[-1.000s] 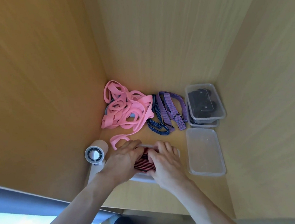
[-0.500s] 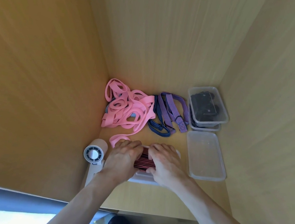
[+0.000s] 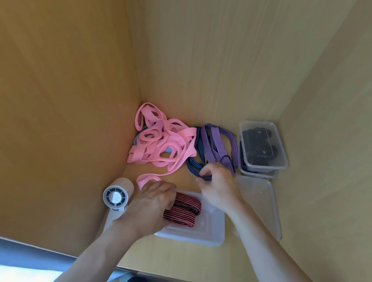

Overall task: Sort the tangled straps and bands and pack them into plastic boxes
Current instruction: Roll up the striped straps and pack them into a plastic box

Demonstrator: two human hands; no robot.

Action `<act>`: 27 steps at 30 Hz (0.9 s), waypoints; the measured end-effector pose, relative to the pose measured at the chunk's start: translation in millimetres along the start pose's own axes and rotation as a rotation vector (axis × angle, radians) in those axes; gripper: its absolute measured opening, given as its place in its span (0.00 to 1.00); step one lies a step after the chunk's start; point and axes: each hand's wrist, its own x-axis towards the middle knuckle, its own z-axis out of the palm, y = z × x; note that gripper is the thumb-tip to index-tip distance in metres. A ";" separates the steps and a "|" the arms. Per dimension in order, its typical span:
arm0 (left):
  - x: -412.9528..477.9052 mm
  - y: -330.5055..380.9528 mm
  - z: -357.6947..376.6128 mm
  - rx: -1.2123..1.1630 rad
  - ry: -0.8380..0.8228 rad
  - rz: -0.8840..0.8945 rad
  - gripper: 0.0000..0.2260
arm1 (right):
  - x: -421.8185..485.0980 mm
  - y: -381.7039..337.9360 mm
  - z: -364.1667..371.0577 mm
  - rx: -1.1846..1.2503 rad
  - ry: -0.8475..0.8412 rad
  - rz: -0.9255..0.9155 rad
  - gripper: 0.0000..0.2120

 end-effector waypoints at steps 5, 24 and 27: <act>-9.8 -7.1 -14.7 -0.079 -0.041 -0.036 0.18 | 48.3 11.3 13.0 -0.360 -0.076 0.133 0.28; -17.2 -6.7 -63.3 -0.420 0.272 -0.171 0.08 | 75.1 -0.5 2.3 0.267 0.040 0.403 0.12; -8.3 -4.5 -64.2 -0.552 0.251 -0.240 0.09 | 75.7 -4.8 -24.0 0.513 0.141 0.393 0.09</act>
